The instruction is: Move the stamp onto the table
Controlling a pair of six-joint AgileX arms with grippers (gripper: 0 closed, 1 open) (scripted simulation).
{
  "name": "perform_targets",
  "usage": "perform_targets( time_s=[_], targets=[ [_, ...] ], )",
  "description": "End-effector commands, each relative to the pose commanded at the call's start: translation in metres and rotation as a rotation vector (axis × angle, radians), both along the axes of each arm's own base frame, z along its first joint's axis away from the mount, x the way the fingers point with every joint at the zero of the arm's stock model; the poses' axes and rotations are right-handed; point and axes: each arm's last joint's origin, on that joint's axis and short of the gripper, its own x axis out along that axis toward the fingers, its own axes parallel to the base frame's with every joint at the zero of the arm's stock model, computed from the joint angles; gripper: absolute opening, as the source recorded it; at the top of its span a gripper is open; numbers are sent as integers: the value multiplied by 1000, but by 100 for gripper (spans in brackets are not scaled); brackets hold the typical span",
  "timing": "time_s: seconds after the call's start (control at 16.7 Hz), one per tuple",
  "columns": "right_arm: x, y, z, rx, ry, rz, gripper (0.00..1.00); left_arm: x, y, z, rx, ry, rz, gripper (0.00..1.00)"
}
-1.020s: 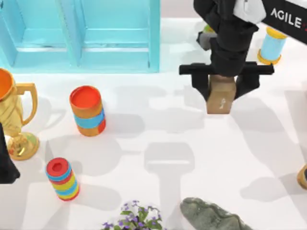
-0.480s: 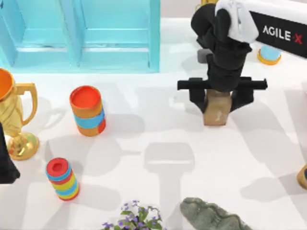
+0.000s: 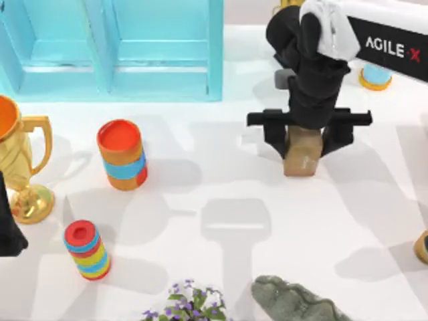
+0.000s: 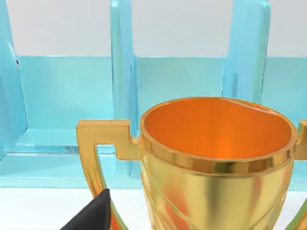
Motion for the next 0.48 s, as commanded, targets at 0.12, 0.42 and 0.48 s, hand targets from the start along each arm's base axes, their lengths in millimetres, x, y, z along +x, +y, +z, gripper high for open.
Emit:
perform_targets(
  time_s=[0.12, 0.42, 0.48],
  targets=[
    [0, 0, 0, 0, 0, 0, 60, 0, 0, 0, 0, 0, 0, 100],
    [0, 0, 0, 0, 0, 0, 98, 0, 0, 0, 0, 0, 0, 100],
    [0, 0, 0, 0, 0, 0, 100, 0, 0, 0, 0, 0, 0, 100]
  ],
)
